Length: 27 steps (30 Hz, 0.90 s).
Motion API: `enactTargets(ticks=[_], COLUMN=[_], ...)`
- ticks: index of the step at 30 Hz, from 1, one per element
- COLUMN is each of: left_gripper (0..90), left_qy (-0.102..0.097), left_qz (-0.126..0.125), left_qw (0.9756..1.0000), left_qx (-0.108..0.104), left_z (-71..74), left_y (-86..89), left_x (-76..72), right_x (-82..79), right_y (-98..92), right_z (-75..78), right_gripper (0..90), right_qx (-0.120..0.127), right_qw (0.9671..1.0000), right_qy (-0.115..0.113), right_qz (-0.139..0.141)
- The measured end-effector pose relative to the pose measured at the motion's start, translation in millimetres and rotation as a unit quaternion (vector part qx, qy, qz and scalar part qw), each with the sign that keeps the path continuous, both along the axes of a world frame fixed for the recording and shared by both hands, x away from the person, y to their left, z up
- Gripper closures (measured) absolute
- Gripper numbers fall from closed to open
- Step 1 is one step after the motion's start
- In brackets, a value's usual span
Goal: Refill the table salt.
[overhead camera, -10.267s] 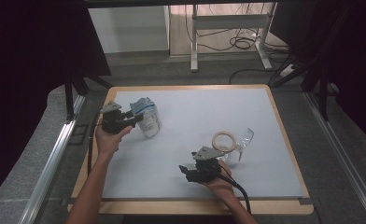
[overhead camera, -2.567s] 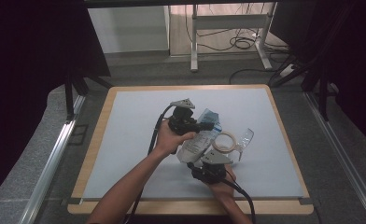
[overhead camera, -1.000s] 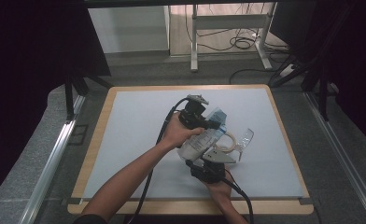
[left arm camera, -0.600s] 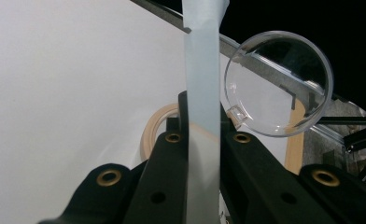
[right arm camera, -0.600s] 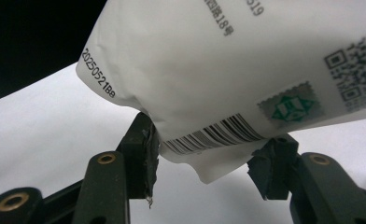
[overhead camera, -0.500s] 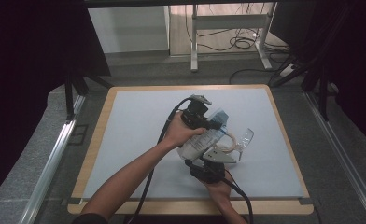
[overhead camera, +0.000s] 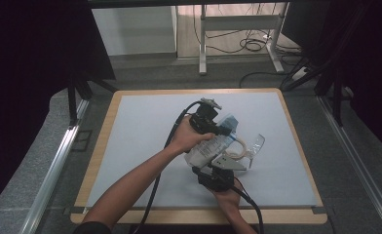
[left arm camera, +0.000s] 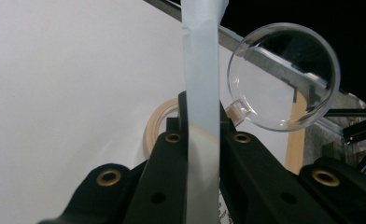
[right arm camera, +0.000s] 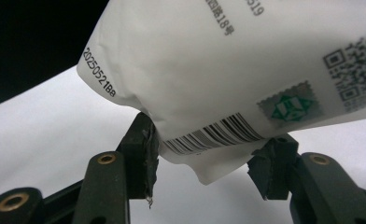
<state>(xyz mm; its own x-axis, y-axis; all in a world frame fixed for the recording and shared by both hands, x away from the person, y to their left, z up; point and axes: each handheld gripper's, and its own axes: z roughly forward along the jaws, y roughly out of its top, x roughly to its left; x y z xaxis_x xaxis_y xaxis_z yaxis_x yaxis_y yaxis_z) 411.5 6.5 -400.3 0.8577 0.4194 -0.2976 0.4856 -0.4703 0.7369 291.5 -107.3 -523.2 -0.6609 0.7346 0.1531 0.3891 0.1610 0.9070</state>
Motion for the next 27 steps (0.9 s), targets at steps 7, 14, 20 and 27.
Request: enactTargets(ticks=[7,14,20,27], left_gripper=[90.0,90.0,90.0,90.0], left_qy=[0.004,0.006,0.01,0.015], left_qz=[-0.005,-0.014,-0.019,-0.022], left_qw=[0.9999,0.9995,0.9987,0.9982], left_qx=[0.014,0.029,0.045,0.053], left_z=[5.3,6.6,5.4,5.5], left_y=[-5.4,-10.7,-17.6,-21.9], left_x=[3.0,5.7,8.5,11.8], right_x=[-1.9,-3.0,-1.9,-1.7], right_y=[0.6,2.7,2.9,2.8], right_z=[4.1,7.5,8.7,11.4], right_gripper=[48.8,48.8,48.8,48.8], right_qx=[0.01,0.017,0.025,0.034], right_qw=[0.9999,0.9997,0.9993,0.9989], right_qy=[0.0,0.007,0.014,0.02], right_qz=[-0.009,-0.017,-0.023,-0.026])
